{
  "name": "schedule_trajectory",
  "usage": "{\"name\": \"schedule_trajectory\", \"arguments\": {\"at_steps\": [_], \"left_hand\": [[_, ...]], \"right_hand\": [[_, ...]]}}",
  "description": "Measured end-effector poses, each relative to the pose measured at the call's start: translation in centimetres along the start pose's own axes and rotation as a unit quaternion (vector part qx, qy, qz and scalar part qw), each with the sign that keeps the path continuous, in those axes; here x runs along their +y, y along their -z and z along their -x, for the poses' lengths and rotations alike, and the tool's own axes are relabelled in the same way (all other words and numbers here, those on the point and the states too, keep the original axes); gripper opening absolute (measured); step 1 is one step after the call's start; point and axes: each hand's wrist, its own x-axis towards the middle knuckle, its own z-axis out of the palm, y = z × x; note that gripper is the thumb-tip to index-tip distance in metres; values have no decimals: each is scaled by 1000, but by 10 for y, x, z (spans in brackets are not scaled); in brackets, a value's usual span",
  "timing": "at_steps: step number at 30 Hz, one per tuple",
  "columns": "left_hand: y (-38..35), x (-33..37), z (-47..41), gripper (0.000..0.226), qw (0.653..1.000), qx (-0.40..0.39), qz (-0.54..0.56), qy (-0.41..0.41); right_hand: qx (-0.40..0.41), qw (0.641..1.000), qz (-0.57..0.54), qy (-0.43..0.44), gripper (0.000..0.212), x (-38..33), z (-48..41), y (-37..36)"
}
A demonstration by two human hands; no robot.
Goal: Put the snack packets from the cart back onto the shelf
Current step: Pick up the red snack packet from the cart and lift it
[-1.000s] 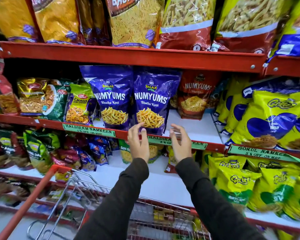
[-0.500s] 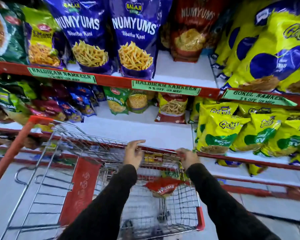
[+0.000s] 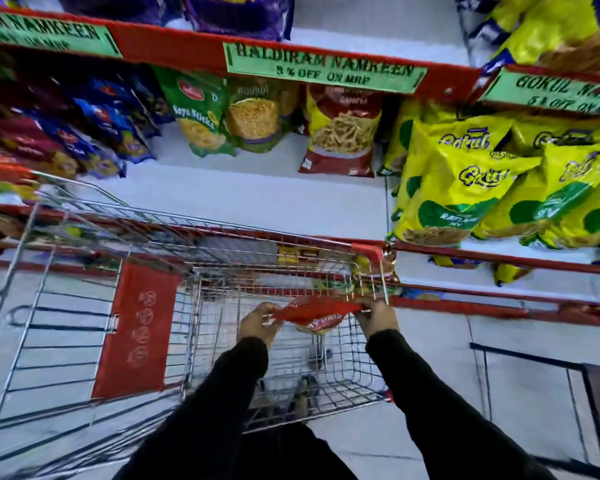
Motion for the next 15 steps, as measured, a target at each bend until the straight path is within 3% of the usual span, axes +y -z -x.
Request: {"name": "schedule_trajectory", "arguments": {"at_steps": [5,8,12,15], "left_hand": [[5,22,14,15,998,40,-23,-41],[9,35,27,10,996,52,60,-28],[21,54,45,20,989,63,120,-64],[32,73,61,12,973,79,199,-87]], "right_hand": [[33,999,-33,14,24,10,3,-2],[58,995,-66,42,17,9,15,10],[81,981,-168,60,18,-6,34,30],[118,959,-251,66,20,-22,47,44]]}}
